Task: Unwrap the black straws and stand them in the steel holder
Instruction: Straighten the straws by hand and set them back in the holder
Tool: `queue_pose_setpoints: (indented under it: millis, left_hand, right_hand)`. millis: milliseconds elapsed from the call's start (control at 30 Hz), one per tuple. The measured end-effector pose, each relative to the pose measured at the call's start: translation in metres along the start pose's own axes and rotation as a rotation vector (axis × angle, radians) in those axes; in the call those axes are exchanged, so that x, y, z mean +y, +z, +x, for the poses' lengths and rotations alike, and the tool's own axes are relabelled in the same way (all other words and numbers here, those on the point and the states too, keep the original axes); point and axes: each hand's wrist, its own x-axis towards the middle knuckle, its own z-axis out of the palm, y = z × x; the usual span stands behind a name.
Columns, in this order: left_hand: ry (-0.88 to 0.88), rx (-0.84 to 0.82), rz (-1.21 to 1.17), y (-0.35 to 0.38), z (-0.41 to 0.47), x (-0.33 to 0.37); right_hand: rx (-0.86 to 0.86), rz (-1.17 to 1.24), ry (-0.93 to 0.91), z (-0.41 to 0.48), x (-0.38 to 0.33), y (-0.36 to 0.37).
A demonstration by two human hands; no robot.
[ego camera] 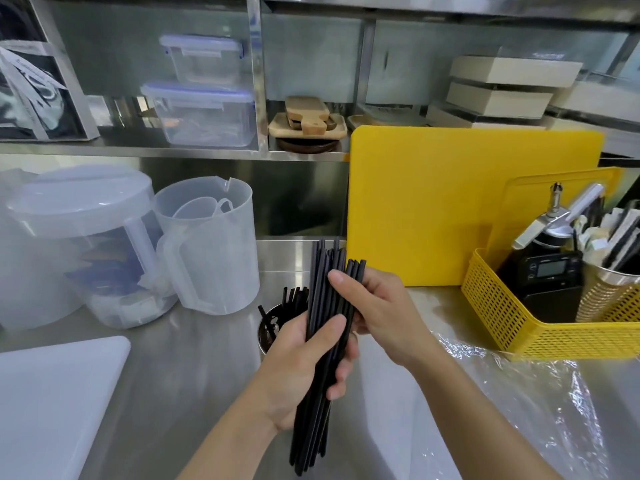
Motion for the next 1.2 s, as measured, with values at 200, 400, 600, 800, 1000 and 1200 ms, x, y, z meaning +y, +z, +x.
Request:
queue_pose_setpoints:
  millis: [200,400,600,800,1000,1200]
  left_hand:
    - [0.046,0.048,0.128,0.003,0.0,-0.008]
    - [0.041,0.131,0.112,0.01,0.003,-0.005]
    - [0.035,0.211,0.077,0.012,0.004,-0.004]
    - [-0.035,0.399,0.012,0.008,0.01,0.004]
    - [-0.114,0.512,-0.349,-0.005,0.025,0.019]
    - [-0.226,0.31,-0.421,-0.003,0.048,0.035]
  right_hand:
    - [0.023,0.03,-0.013,-0.011,0.002,0.001]
    - [0.167,-0.168,-0.054,-0.005,0.015,-0.008]
    - [0.083,-0.262,-0.046,-0.009,0.014,-0.012]
    - [0.556,0.137,-0.139,-0.007,0.009,-0.016]
    - [0.676,0.283,-0.392,-0.011,-0.002,-0.027]
    - [0.058,-0.581,-0.647,-0.015,0.035,-0.018]
